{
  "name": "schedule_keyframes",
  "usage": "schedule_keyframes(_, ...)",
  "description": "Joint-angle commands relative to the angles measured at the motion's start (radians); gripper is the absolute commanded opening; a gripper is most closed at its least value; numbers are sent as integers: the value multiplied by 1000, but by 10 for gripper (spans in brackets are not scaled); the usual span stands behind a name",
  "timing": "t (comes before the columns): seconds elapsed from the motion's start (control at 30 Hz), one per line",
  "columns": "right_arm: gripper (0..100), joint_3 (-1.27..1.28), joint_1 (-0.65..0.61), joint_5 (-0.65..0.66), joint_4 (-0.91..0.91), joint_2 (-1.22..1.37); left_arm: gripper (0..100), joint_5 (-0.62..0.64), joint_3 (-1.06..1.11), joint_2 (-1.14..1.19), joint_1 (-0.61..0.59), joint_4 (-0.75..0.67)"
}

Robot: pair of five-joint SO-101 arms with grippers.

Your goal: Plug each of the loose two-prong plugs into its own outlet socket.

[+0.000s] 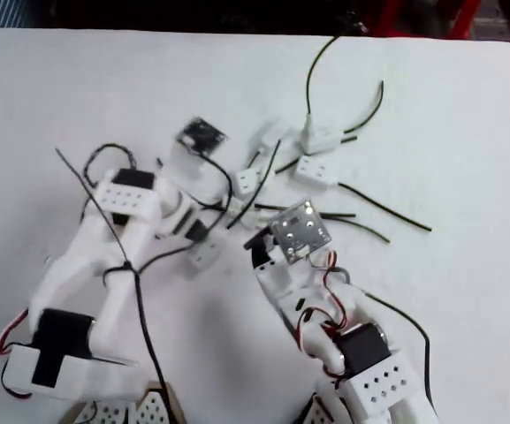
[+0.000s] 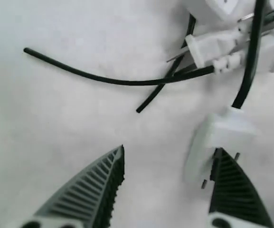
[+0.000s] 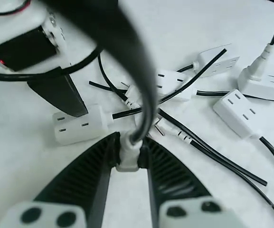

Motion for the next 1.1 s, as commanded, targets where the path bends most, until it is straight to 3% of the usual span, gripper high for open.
schedule_keyframes(0.0, 17, -41, 8, 17, -22, -22, 263, 8, 0, -8, 36, 5)
schedule_keyframes(0.33, 17, -43, 1, 21, -22, -19, 242, 32, 23, -300, -105, 123)
schedule_keyframes(0.67, 17, -48, -128, 95, -22, -18, 242, 161, 407, -837, -315, 140)
schedule_keyframes(0.83, 17, -48, -194, 95, -71, -1, 242, 158, 609, -1026, -412, 32)
schedule_keyframes(1.07, 17, -80, -243, 95, -257, 209, 243, 157, 792, -1133, -429, -75)
